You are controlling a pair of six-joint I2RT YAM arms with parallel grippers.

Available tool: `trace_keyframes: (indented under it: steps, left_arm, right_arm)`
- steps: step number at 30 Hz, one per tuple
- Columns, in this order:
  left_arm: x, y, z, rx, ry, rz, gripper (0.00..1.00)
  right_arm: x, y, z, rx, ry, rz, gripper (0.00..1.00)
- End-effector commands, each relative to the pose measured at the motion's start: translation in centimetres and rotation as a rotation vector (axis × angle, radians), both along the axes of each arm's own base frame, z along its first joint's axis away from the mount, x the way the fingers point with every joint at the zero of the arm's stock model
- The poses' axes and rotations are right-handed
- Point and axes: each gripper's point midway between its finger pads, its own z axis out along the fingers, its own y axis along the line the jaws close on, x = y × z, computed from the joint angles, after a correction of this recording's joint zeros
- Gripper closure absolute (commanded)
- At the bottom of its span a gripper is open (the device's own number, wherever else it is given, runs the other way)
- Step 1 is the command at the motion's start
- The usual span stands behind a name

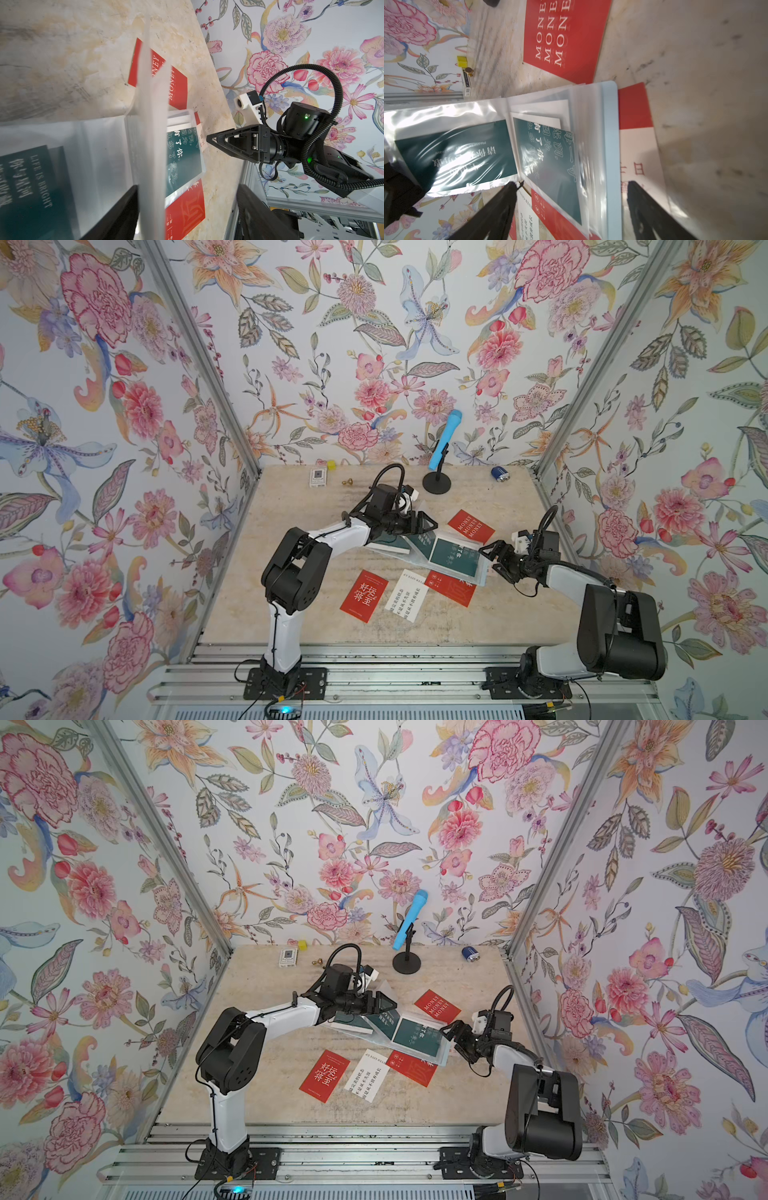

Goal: Place the photos into the photo albums
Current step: Turn the page of the photo album at the center of the board.

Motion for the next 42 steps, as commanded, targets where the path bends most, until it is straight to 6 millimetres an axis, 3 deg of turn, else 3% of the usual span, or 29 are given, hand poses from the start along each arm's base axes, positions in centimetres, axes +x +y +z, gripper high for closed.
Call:
trace_keyframes:
  steps: [1,4,7,10,12,14,19,22,25,28,34,42]
  left_arm:
    - [-2.1,-3.8,2.0,-0.009,-0.057,-0.076,0.25]
    - [-4.0,-7.2,3.4,-0.099,-0.047,-0.140,0.25]
    - [-5.1,-9.2,4.5,-0.135,-0.056,-0.196,0.25]
    - [-4.6,-8.6,5.3,-0.087,-0.115,-0.200,0.24]
    - [-3.1,-6.6,5.1,-0.033,-0.147,-0.165,0.24]
    - [-1.1,-3.4,4.3,0.039,-0.169,-0.091,0.24]
    - [3.8,8.4,-1.9,0.418,-0.194,0.116,0.23]
    - [4.6,13.6,-5.1,0.516,-0.141,0.174,0.21]
    - [5.0,17.0,-7.0,0.560,-0.114,0.223,0.21]
    - [5.4,19.1,-8.5,0.589,-0.098,0.252,0.21]
    - [6.2,20.5,-10.3,0.502,-0.045,0.294,0.21]
    - [5.9,19.6,-11.3,0.467,-0.010,0.258,0.21]
  right_arm:
    - [-0.8,-2.4,1.1,-0.019,-0.004,-0.096,0.14]
    - [-1.3,-4.3,2.9,-0.037,-0.036,-0.159,0.13]
    - [-1.6,-5.5,4.6,-0.055,-0.068,-0.196,0.13]
    - [-1.8,-5.7,6.1,-0.063,-0.092,-0.201,0.13]
    - [-1.8,-5.1,6.6,-0.067,-0.098,-0.178,0.13]
    - [-1.7,-3.9,6.5,-0.088,-0.088,-0.134,0.13]
    - [-1.9,0.1,3.2,-0.132,0.011,0.004,0.13]
    - [-1.9,1.7,1.1,-0.147,0.057,0.060,0.13]
    - [-1.7,2.2,-0.4,-0.146,0.083,0.075,0.13]
    - [-1.4,2.5,-1.3,-0.145,0.092,0.087,0.13]
    - [-0.5,3.4,-2.4,-0.139,0.106,0.115,0.13]
    - [-0.2,3.9,-3.8,-0.123,0.122,0.127,0.13]
